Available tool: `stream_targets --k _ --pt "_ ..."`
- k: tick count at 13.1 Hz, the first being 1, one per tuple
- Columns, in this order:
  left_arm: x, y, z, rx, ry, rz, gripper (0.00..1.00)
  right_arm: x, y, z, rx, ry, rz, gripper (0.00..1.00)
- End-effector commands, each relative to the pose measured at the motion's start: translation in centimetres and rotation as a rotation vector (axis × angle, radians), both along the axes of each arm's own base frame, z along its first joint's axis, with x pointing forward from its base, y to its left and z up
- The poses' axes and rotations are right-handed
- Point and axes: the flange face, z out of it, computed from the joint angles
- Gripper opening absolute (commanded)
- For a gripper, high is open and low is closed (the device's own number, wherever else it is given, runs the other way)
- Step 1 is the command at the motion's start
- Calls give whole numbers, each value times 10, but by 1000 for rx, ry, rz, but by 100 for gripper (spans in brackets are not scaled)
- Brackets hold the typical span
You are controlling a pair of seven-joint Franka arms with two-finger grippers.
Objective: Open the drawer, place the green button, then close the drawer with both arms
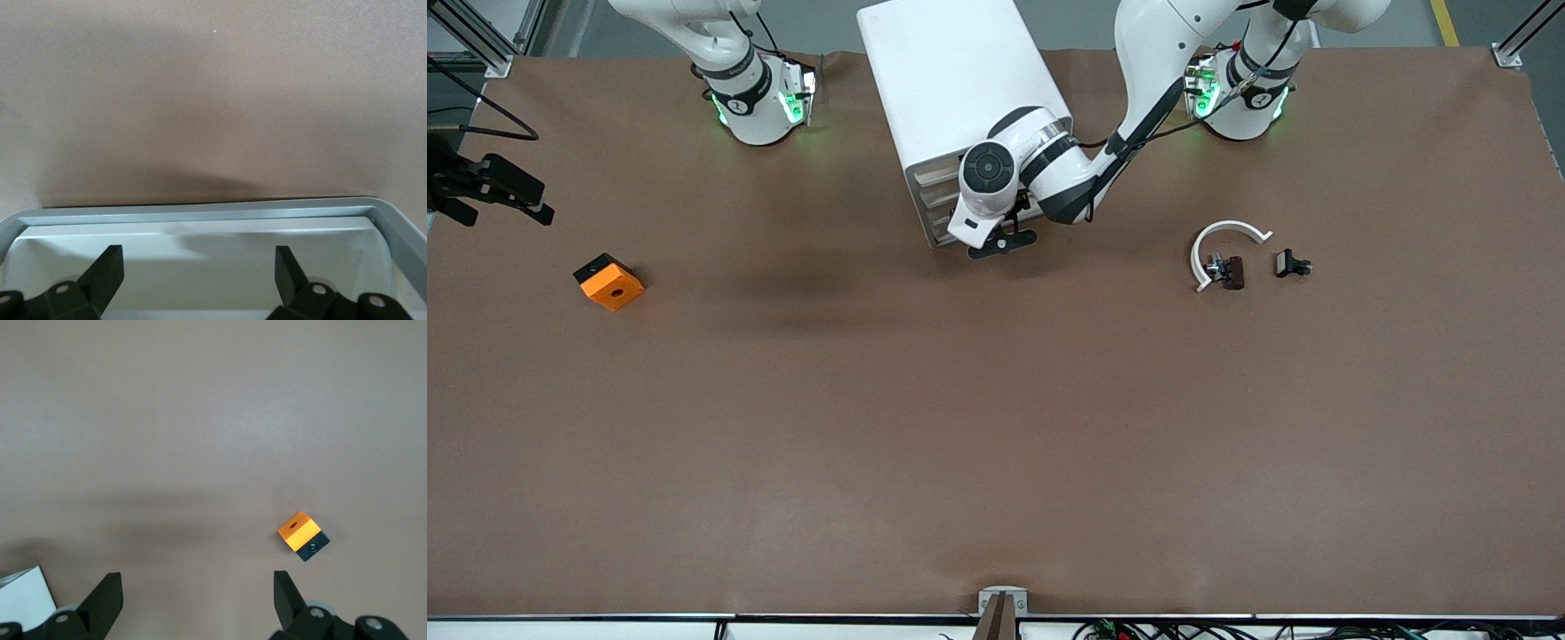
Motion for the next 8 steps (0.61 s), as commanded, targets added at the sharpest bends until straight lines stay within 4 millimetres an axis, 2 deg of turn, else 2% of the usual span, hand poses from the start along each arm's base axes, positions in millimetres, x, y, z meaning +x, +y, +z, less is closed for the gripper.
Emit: stream_targets --k 1,2,4,7,8 --pt "12 8 24 -16 -4 41 100 -7 0 -1 -31 -6 9 100" --pt "27 13 31 -30 -17 55 100 -7 -1 -3 -33 -4 7 100" --pt "78 40 56 -55 -68 124 100 -7 -2 -3 -31 -3 -5 100" --pt "148 104 106 -41 -174 158 100 -8 -3 -4 -30 -1 -8 100" --pt "163 127 126 -31 -197 149 100 -8 -3 -4 -30 -1 -6 100"
